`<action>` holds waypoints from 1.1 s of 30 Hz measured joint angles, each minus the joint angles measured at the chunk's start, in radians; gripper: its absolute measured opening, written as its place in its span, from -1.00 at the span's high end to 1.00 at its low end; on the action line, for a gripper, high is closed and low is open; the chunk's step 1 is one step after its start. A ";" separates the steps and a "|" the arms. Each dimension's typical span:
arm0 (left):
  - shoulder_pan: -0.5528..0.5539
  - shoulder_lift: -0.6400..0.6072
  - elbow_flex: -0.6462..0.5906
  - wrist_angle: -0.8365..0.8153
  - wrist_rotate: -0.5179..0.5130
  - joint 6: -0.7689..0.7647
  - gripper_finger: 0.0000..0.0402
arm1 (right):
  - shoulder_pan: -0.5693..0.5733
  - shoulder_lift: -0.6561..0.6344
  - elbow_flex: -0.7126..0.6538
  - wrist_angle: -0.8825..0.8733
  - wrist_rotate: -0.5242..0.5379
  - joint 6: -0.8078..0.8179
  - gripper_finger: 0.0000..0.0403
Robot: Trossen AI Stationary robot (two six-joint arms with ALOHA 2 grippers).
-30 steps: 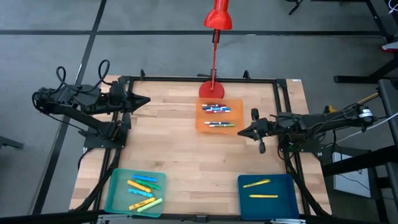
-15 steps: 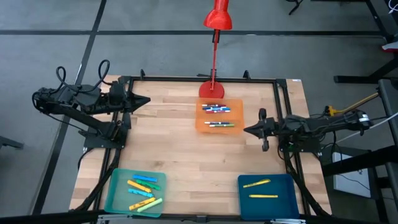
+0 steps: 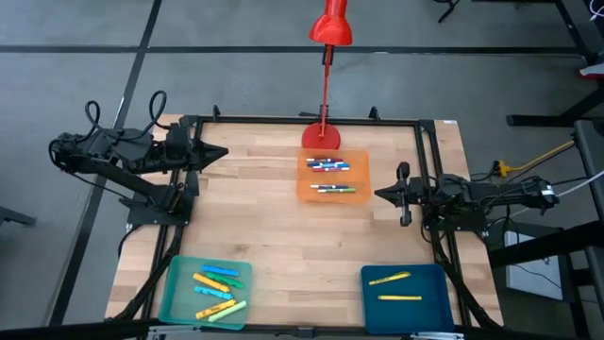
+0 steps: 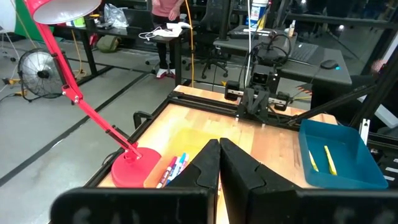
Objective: Pick & Place Markers
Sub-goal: Return to Home Position
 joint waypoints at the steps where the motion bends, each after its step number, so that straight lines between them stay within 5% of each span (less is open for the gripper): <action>1: 0.000 0.000 0.000 0.000 0.000 0.000 0.96 | -0.006 -0.009 -0.006 0.001 -0.003 0.000 0.96; 20: 0.000 0.000 0.000 0.000 0.000 0.000 0.98 | -0.044 -0.178 -0.049 -0.109 -0.158 -0.019 0.96; 33: 0.000 0.000 0.000 0.000 0.000 0.000 0.98 | -0.044 -0.187 -0.049 -0.108 -0.158 -0.023 0.96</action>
